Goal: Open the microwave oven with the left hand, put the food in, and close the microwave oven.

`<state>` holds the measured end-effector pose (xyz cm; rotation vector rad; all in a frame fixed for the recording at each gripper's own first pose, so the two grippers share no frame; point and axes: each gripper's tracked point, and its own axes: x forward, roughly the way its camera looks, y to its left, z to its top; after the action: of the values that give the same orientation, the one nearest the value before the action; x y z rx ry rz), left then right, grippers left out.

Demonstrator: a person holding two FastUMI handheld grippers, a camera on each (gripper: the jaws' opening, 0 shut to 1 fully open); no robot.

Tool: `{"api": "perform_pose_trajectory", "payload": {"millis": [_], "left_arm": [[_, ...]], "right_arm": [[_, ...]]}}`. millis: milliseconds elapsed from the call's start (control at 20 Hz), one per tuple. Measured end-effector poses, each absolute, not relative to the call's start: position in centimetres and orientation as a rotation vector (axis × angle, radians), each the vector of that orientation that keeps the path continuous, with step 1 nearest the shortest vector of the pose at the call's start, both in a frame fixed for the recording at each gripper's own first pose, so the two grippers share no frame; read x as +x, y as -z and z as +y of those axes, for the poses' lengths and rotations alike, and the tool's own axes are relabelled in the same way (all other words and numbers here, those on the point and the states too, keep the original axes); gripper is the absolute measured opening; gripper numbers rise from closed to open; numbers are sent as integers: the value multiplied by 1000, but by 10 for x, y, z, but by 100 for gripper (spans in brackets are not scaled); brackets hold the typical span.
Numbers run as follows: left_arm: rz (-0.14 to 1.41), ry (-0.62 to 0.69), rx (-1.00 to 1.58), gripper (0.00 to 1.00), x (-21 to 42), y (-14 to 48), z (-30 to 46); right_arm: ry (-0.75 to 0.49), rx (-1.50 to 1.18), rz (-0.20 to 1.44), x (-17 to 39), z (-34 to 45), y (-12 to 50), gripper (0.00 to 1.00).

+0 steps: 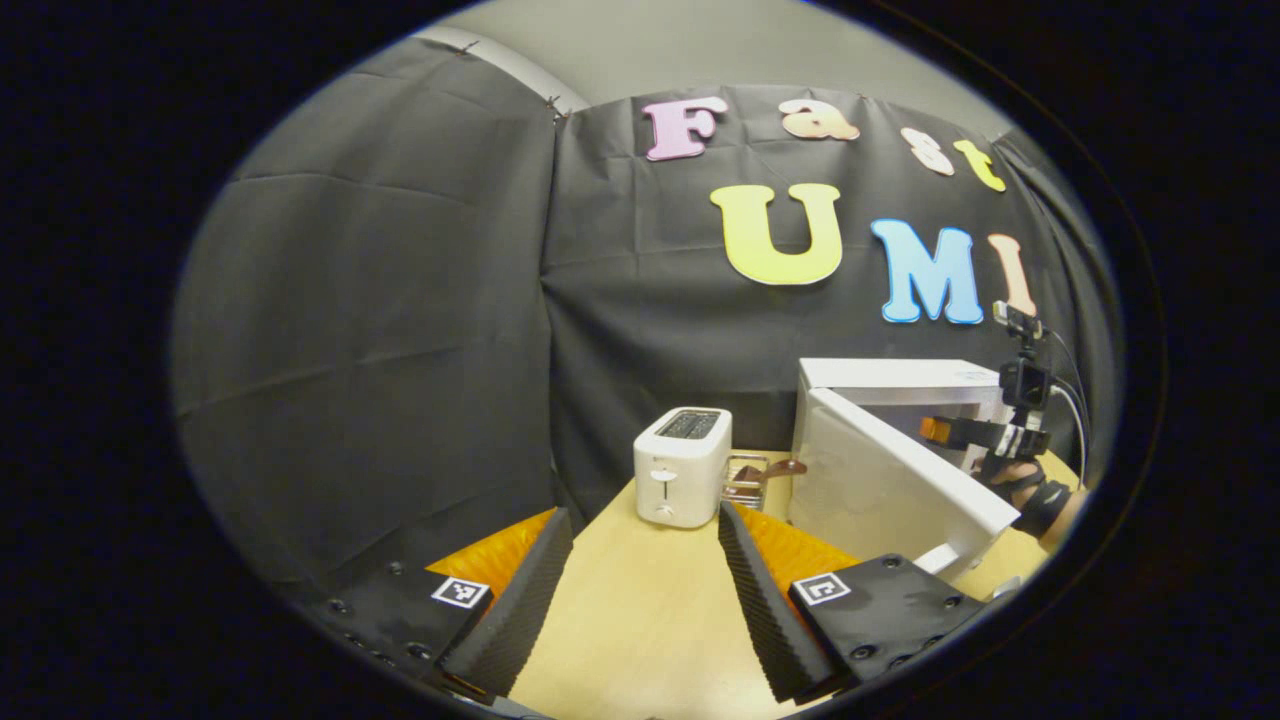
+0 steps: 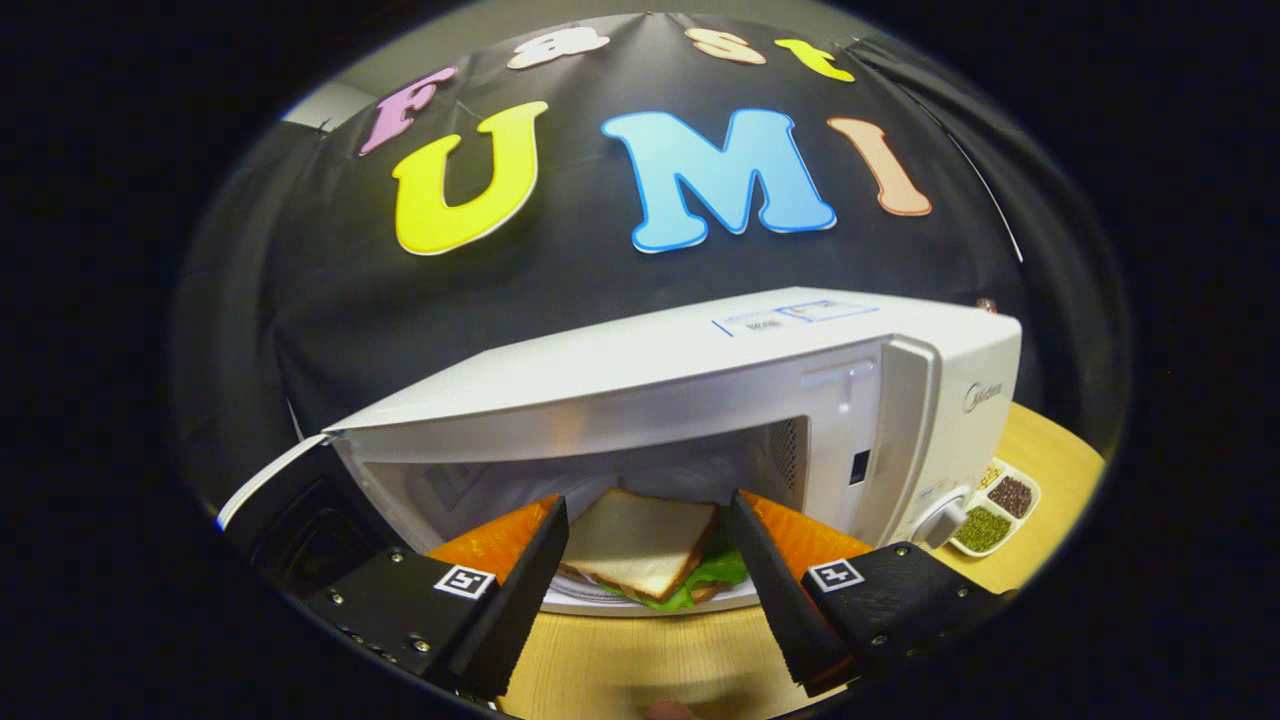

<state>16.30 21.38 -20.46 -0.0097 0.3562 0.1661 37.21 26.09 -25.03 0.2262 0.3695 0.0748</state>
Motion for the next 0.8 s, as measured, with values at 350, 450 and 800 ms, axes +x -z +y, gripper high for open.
{"api": "perform_pose_trajectory", "payload": {"millis": [350, 450, 800], "left_arm": [[328, -107, -24, 95, 168, 210, 187], [321, -100, -24, 94, 167, 210, 183], [328, -91, -28, 95, 170, 219, 166]], "right_arm": [[-102, 113, 240, 306, 217, 175, 98], [-97, 96, 189, 291, 198, 150, 98], [-77, 123, 128, 228, 140, 98, 98]]}}
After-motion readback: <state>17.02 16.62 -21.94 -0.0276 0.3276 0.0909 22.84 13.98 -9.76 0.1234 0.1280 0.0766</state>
